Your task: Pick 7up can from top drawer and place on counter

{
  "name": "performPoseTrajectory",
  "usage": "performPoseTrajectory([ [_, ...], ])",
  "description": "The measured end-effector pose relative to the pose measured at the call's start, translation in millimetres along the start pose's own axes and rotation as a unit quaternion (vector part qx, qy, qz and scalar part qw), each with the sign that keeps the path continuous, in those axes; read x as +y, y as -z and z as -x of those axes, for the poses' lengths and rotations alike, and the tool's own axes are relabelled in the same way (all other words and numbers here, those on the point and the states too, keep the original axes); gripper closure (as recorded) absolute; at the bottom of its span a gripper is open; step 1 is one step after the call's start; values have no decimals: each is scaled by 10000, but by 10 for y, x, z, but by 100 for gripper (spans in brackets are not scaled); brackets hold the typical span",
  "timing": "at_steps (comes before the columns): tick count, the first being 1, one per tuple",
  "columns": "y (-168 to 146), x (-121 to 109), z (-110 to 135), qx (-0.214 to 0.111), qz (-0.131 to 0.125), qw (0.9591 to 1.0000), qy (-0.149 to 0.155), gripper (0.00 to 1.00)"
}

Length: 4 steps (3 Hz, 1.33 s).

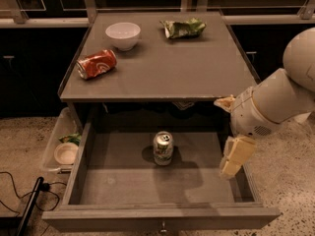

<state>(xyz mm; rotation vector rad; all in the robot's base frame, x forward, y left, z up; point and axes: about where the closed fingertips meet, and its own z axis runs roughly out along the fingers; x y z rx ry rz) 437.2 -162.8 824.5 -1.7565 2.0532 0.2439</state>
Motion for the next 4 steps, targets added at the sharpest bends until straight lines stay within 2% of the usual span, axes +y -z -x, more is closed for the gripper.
performPoseTrajectory([
  [1,-303,31,39,-265,116,9996,32,0],
  [2,-771,11,77,-803,140,9967,-16,0],
  [3,-1120,-104,111,-1493,-12,9887,-109,0],
  [4,-1409,-165,149,-2104,-164,9774,-144,0],
])
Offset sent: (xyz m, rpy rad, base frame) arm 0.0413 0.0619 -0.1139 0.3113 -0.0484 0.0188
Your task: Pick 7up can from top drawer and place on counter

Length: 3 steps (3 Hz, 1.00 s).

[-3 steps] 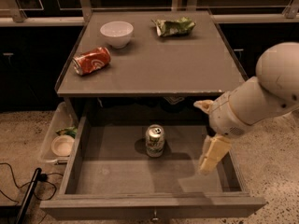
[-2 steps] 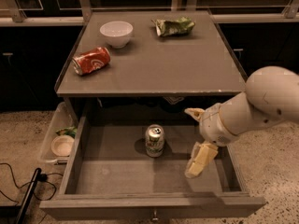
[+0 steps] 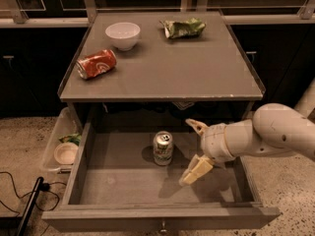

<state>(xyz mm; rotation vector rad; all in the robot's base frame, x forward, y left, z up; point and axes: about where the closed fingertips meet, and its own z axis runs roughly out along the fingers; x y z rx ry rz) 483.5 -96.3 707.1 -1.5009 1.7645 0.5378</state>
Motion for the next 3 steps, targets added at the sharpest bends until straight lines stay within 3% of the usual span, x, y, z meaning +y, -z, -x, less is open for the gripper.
performPoseTrajectory([
  [1,-311,-45,-82,-510,-48,9987,-52,0],
  [3,-776,-170,-176,-1102,108,9932,-364,0],
])
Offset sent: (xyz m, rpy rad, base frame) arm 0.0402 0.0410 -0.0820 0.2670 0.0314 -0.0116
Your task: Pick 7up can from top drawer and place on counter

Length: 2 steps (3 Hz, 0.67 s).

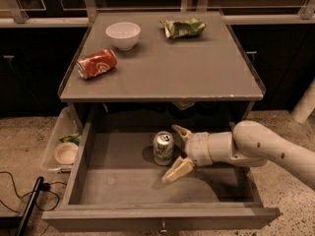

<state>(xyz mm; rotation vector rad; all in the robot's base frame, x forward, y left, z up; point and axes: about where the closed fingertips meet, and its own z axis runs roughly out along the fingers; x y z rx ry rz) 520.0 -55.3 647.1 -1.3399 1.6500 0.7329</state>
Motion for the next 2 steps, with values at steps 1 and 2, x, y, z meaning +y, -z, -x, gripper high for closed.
performPoseTrajectory([
  [1,-9,0,-10,-9,6,10000,-13,19],
  [2,-9,0,-10,-9,6,10000,-13,42],
])
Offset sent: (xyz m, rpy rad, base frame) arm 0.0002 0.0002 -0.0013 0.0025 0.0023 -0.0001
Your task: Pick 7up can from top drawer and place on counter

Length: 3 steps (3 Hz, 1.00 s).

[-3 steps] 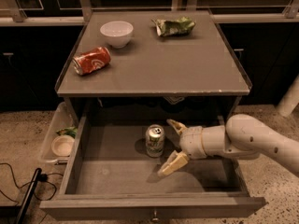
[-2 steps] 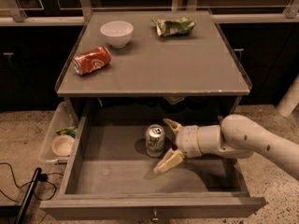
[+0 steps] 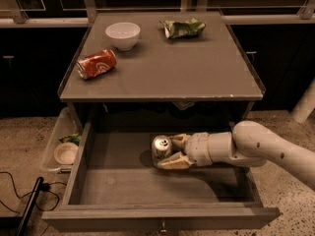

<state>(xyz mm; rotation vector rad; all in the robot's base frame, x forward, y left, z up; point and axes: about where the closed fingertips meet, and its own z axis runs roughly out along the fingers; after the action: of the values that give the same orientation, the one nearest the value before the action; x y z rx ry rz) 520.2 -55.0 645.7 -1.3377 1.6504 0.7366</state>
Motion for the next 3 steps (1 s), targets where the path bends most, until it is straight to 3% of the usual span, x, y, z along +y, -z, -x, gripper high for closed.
performPoseTrajectory([
  [2,0,1,0,0,0,10000,0,88],
  [3,53,115,-29,33,12,10000,-65,100],
])
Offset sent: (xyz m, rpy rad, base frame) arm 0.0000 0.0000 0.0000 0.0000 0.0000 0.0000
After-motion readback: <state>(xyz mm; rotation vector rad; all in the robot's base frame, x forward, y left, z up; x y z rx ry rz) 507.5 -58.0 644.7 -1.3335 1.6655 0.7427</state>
